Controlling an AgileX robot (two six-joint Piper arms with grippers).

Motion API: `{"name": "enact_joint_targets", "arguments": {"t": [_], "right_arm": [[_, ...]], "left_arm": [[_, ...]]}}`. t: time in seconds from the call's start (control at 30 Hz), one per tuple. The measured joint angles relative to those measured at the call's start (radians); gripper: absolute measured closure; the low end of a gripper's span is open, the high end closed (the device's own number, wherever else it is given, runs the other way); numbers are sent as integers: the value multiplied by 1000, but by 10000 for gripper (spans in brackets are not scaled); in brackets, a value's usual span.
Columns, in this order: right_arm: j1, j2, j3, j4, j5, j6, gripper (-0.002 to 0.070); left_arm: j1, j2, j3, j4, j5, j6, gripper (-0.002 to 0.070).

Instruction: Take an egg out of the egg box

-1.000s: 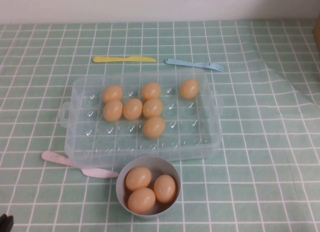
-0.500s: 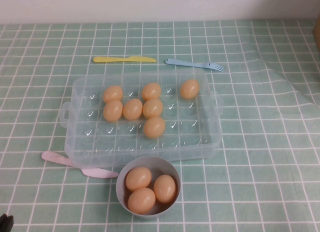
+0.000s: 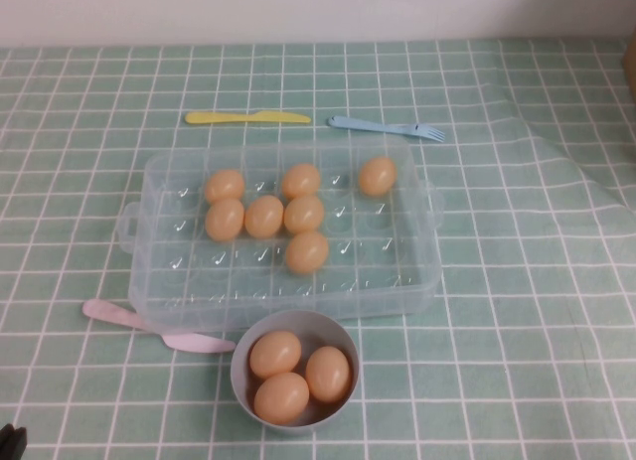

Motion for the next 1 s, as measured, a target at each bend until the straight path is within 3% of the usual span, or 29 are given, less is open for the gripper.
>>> {"name": "enact_joint_targets", "arguments": {"t": [0.17,0.57,0.8,1.0], "right_arm": [[0,63,-86,-10,167,0,694],[0,675,-564,-305,729,-3,694],[21,971,-748,-379,795,-67,694],[219,1214,-925,-452,800,-37,694]], "left_arm": [[0,0,0,0,0,0,678],[0,0,0,0,0,0,678],[0,0,0,0,0,0,678],[0,0,0,0,0,0,678]]}}
